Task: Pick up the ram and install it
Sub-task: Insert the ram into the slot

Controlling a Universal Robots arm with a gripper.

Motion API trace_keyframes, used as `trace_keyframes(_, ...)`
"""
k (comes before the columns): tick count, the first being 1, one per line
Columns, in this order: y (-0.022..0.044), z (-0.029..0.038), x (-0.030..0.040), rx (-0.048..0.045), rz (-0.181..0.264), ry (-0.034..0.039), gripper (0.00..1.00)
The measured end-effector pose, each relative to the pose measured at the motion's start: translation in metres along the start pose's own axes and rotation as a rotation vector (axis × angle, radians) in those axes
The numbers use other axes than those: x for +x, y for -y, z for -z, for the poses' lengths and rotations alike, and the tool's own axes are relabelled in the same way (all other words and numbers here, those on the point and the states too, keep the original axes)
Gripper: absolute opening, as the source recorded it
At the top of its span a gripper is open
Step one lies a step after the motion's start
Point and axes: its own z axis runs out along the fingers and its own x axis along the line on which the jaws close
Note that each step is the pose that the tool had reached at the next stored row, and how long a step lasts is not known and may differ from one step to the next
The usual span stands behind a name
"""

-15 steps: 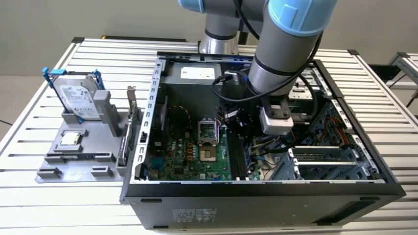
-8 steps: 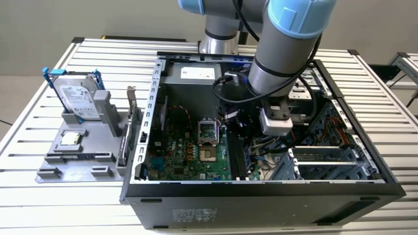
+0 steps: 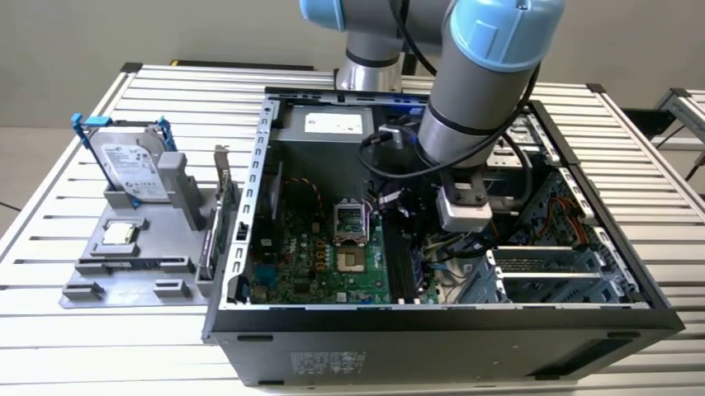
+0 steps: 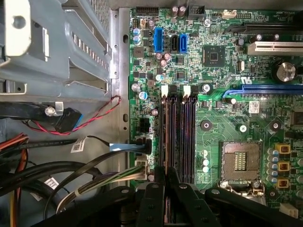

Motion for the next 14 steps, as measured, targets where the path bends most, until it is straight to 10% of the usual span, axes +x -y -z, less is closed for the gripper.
trace_keyframes(14,-0.0004,-0.0045,0.0004,-0.0041,0.000,0.0000,0.00)
